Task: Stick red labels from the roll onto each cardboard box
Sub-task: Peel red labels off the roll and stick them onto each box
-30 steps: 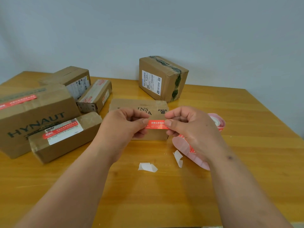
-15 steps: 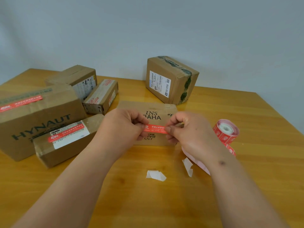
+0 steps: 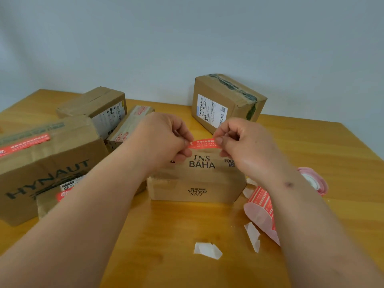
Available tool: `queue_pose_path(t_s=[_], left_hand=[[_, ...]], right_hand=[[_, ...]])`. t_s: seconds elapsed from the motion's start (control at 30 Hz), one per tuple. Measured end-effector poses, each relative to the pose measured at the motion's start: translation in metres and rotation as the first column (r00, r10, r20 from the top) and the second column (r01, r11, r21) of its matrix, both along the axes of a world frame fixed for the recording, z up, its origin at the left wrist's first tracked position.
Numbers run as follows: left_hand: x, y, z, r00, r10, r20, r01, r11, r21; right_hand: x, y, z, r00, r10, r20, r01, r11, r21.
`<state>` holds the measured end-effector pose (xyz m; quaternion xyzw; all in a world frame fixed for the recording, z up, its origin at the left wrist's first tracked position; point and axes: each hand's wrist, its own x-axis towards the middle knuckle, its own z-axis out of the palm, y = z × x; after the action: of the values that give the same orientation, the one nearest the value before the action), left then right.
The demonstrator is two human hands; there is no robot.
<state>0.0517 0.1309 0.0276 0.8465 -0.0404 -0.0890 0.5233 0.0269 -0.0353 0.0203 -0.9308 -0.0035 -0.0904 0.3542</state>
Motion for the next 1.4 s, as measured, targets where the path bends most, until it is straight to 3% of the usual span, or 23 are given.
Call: queue_pose_path(t_s=[0.3, 0.6, 0.87, 1.4], left_hand=[[0.035, -0.003, -0.001, 1.0, -0.015, -0.018, 0.014, 0.999, -0.033], [0.043, -0.008, -0.014, 0.998, -0.056, 0.017, 0.051, 0.98, 0.192], [0.045, -0.004, -0.012, 0.988, -0.08, 0.131, 0.035, 0.948, 0.317], [0.044, -0.005, -0.012, 0.992, -0.074, 0.102, 0.031, 0.927, 0.374]], right_hand=[[0.028, -0.007, 0.0, 0.999, -0.008, -0.034, 0.008, 1.0, 0.016], [0.033, -0.001, -0.015, 0.991, -0.018, -0.133, -0.003, 0.987, -0.158], [0.034, -0.001, -0.013, 0.99, -0.028, -0.139, 0.005, 0.988, -0.157], [0.027, -0.005, -0.015, 0.977, -0.136, -0.166, 0.125, 0.989, -0.073]])
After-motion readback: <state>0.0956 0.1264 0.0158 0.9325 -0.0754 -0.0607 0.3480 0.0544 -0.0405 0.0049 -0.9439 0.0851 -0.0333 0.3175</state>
